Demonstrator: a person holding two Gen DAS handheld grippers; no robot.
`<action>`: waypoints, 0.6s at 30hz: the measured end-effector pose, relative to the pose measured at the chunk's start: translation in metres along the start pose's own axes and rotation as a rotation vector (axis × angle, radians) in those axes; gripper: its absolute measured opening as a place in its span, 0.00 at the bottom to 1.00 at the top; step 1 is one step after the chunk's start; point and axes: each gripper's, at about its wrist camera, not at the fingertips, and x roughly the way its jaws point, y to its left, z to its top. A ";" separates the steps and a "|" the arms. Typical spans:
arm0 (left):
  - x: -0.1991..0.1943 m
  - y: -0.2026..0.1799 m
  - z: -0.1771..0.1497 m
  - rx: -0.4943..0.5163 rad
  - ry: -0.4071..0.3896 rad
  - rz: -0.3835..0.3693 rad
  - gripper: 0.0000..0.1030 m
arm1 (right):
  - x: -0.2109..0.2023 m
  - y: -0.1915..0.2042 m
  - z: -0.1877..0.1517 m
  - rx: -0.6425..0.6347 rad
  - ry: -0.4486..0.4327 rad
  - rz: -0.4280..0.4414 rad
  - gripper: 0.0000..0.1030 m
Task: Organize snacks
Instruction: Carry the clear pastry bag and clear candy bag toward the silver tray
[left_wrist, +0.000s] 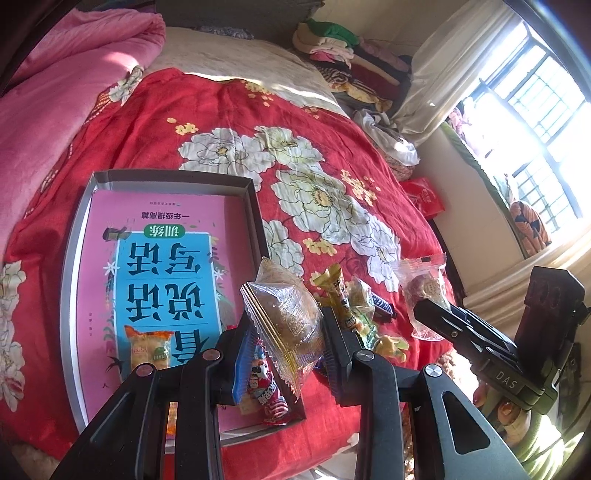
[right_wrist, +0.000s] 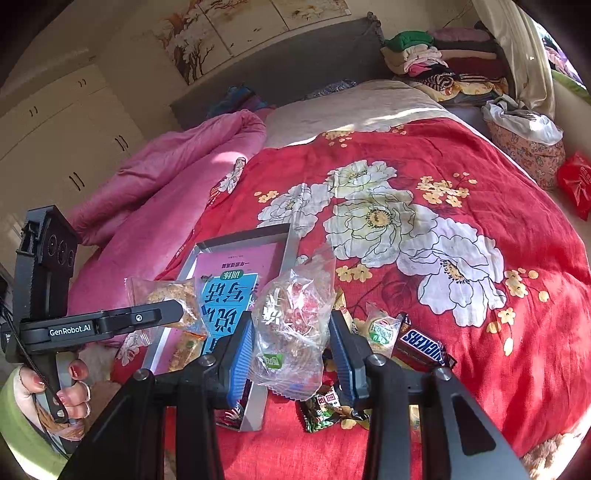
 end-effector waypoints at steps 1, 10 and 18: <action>-0.001 0.001 0.000 -0.003 -0.004 -0.001 0.33 | 0.000 0.002 0.000 -0.003 0.001 0.003 0.39; -0.023 0.011 -0.003 -0.007 -0.036 0.021 0.33 | -0.001 0.020 0.004 -0.046 0.014 0.020 0.39; -0.045 0.032 -0.005 -0.056 -0.091 0.035 0.33 | 0.000 0.038 0.007 -0.074 0.007 0.050 0.39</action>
